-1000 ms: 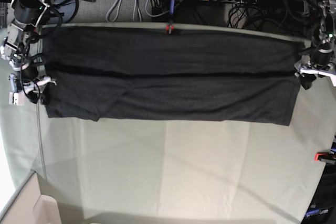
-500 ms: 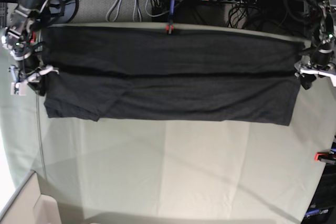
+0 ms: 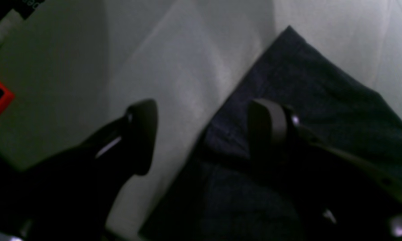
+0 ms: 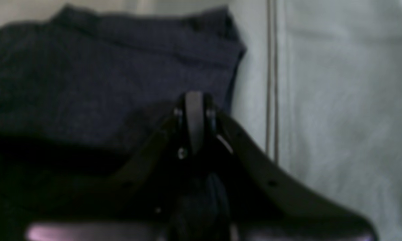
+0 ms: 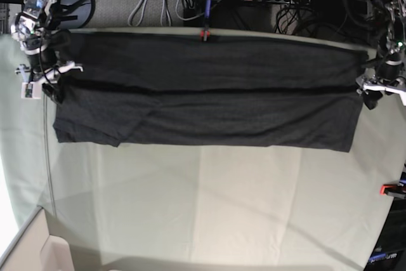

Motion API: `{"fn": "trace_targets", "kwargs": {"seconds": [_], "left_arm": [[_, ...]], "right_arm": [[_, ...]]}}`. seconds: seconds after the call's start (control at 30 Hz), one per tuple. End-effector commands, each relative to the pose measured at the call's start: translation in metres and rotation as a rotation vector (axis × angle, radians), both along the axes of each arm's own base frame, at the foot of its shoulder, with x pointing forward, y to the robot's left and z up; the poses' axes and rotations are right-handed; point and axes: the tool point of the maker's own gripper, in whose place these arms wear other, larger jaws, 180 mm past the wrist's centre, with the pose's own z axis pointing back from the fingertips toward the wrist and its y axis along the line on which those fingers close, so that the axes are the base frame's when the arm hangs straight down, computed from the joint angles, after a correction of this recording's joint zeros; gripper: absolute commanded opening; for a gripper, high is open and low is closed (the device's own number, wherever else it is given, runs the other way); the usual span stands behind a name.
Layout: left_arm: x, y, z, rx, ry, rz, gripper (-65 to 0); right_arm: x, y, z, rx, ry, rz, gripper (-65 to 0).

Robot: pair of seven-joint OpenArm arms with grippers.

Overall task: Layout the t-shirt on the table in an organized manner, then fold the t-shirt properly
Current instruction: 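Press the folded strip flat with both grippers at its ends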

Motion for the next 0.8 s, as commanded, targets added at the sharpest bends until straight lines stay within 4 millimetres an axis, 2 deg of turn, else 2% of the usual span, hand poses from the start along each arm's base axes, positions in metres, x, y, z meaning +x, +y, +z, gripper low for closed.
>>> {"fn": "trace_targets", "kwargs": {"seconds": [0.0,0.07,0.17,0.3,0.47,0.57,0.77], "left_arm": [[0.011,0.008,0.018,0.030,-0.052,-0.004,-24.0],[0.015,0.007,0.021,0.027,-0.065,-0.003,-22.2],[0.014,0.006,0.020,0.026,-0.062,-0.003,-13.4],[0.017,0.003,0.025,0.026,-0.077,-0.012,-3.9],[0.017,0.003,0.016,0.020,-0.057,-0.007,-3.6],[0.023,-0.006,0.003,0.003,-0.031,-0.028,-3.6],[0.016,-0.014,-0.018,-0.014,0.026,-0.040,-3.6]], "right_arm": [[0.007,-0.002,0.010,0.009,-0.047,0.003,-65.0],[0.001,0.000,-0.001,0.032,-0.020,-0.004,-65.0],[-0.008,0.001,-0.017,0.062,0.020,-0.016,-65.0],[-0.015,0.000,-0.023,0.070,0.037,-0.024,-65.0],[-0.018,0.001,-0.024,0.069,0.042,-0.022,-65.0],[-0.018,0.001,-0.024,0.069,0.042,-0.022,-65.0],[-0.019,0.000,-0.024,0.068,0.042,-0.023,-65.0]]}}
